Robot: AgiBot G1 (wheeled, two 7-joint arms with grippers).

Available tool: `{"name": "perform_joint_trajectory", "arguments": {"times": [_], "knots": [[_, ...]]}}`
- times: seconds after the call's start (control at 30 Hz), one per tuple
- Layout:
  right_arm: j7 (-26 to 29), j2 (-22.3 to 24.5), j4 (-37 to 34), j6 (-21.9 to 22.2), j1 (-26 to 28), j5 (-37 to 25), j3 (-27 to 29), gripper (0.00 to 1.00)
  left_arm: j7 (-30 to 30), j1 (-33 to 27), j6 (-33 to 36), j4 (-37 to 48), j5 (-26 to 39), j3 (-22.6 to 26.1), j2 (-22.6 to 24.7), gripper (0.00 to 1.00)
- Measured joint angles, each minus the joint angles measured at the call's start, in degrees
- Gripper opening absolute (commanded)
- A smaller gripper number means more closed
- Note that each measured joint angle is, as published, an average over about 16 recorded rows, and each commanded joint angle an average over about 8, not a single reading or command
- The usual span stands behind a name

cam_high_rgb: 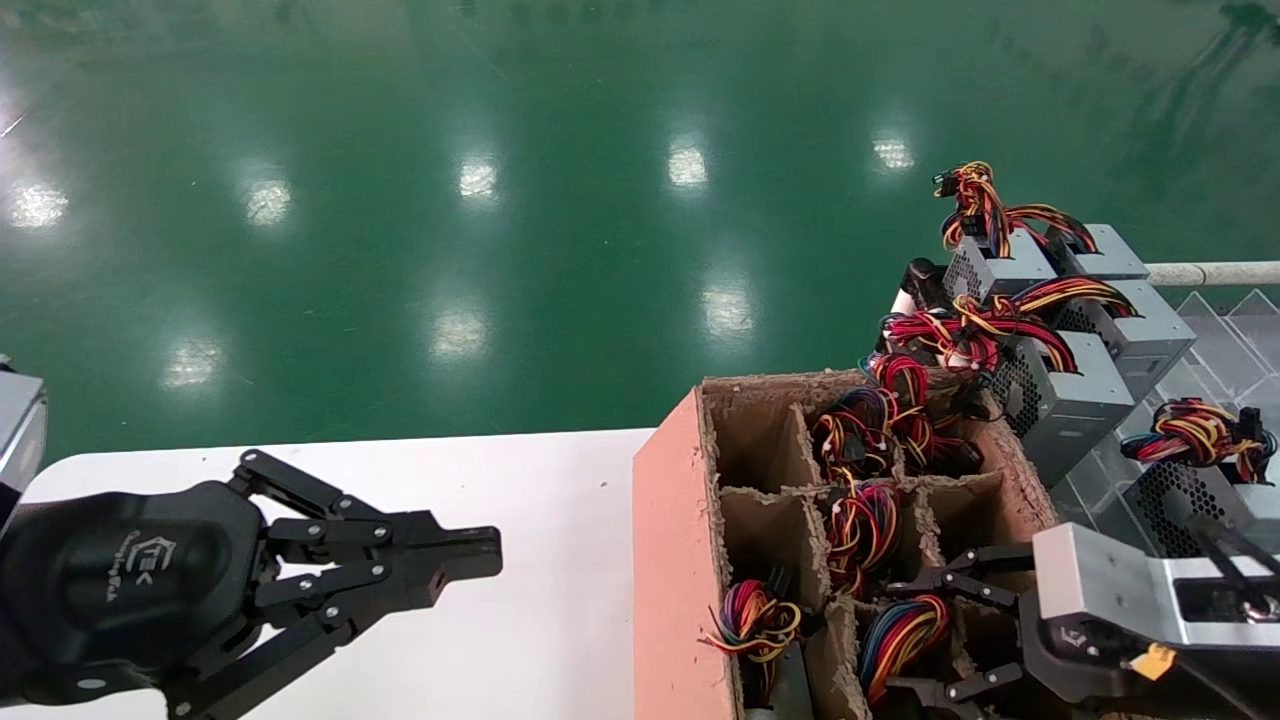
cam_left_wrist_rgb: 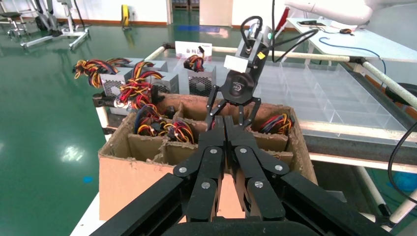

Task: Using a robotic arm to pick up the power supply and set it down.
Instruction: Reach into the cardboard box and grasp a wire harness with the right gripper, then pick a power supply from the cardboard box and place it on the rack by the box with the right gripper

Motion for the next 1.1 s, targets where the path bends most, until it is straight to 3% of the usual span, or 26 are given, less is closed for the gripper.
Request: {"name": "perform_joint_trajectory", "arguments": {"times": [0.67,1.1], "knots": [[1.38,2.03,1.22,0.23,-2.39,3.45,1.09,0.0,0.01,-0.01,-0.01,0.0,-0.01,0.02,-0.01,0.0],[2.13,7.19,4.02,-1.11,0.66,12.64,6.47,0.0,0.02,-0.01,-0.01,0.0,-0.02,0.04,-0.01,0.0]]}}
